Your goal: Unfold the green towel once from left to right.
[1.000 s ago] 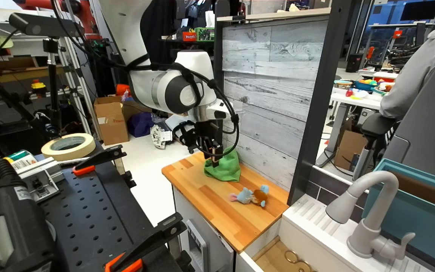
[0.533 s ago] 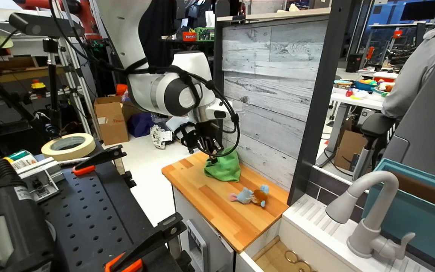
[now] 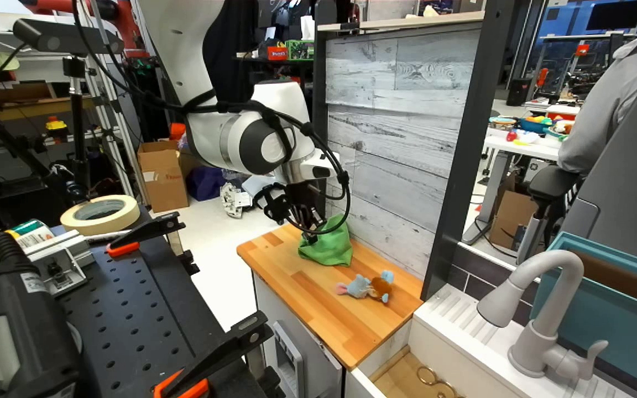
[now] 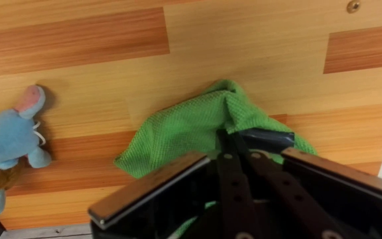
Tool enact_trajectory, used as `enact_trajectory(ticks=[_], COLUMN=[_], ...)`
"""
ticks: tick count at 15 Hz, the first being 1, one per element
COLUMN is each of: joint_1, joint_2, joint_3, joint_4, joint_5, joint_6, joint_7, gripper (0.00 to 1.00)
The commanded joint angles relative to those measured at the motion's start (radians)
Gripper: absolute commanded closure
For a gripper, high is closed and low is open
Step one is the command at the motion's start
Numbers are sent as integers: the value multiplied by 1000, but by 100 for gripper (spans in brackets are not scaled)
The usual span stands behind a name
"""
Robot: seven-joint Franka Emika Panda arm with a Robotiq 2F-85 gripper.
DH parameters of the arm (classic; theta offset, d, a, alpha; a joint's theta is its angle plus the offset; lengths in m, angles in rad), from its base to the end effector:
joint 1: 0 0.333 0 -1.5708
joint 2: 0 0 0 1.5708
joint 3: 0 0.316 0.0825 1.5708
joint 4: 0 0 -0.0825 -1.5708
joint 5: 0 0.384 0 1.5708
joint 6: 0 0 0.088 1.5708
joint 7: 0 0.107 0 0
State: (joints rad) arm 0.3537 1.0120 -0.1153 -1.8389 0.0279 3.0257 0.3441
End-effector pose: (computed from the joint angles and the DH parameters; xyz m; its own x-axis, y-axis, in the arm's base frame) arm 0.5913 0.1417 -0.0001 0.9779 -0.0666 0.1983 -0.0728 -0.9971 0.0240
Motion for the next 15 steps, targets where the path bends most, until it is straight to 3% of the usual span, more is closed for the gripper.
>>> enact_trajectory(ticks=[1, 6, 15], joint_1=[31, 77, 342], joint_2=[-19, -126, -366], joint_3=[-27, -57, -220], joint_4=[-28, -154, -442], joint_5=[15, 11, 30], joint_6=[38, 80, 183], joint_7=[-12, -13, -19], gripper=[100, 100, 100])
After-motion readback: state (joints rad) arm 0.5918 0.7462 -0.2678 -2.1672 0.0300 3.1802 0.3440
